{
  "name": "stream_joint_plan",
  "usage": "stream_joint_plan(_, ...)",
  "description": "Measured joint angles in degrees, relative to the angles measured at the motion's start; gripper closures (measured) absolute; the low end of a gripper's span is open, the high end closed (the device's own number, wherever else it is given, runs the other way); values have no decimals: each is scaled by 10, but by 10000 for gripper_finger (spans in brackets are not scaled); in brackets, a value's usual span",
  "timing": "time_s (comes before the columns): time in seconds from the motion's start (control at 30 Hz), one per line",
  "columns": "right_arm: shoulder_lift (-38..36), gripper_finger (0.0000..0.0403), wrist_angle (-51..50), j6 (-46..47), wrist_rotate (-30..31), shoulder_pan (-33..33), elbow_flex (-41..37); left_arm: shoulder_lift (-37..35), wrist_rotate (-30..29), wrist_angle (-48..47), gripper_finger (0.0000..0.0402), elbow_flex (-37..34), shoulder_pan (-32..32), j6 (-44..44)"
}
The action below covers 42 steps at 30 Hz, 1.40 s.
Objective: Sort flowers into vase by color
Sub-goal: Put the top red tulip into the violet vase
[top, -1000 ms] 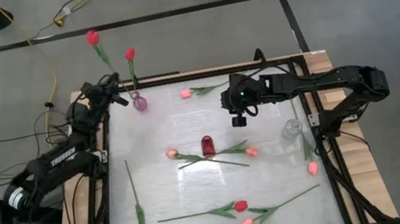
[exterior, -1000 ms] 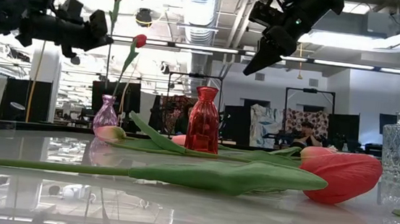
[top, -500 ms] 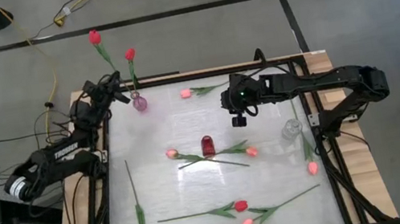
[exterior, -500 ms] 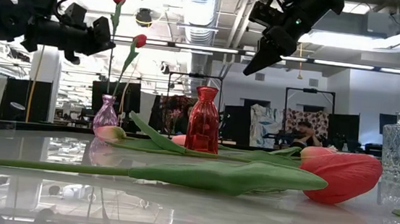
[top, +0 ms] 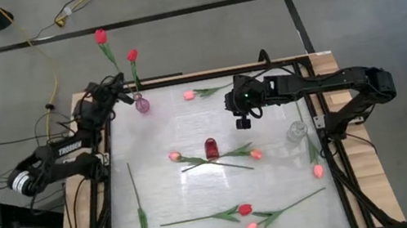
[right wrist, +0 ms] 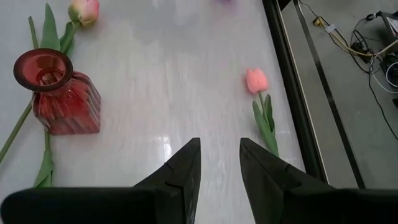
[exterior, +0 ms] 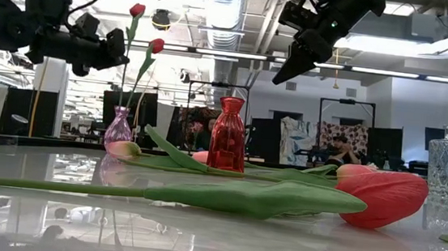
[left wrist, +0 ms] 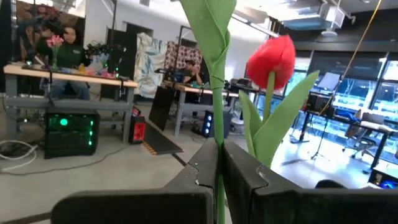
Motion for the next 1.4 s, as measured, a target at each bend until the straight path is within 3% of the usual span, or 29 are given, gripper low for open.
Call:
stream_joint_plan(0.17,0,266,0,0,0,0,0,39,12,44,401,0,0,-10)
stream_joint_plan(0.5,0,266,1,-7,0,0,0,76,30,35,401,0,0,-4)
stream_joint_plan(1.03,0,266,0,-9,0,-2,0,82,41,14,399,0,-1,-11)
stream_joint_plan(1.4,0,266,0,-9,0,-2,0,81,58,-7,330,0,-11,-16)
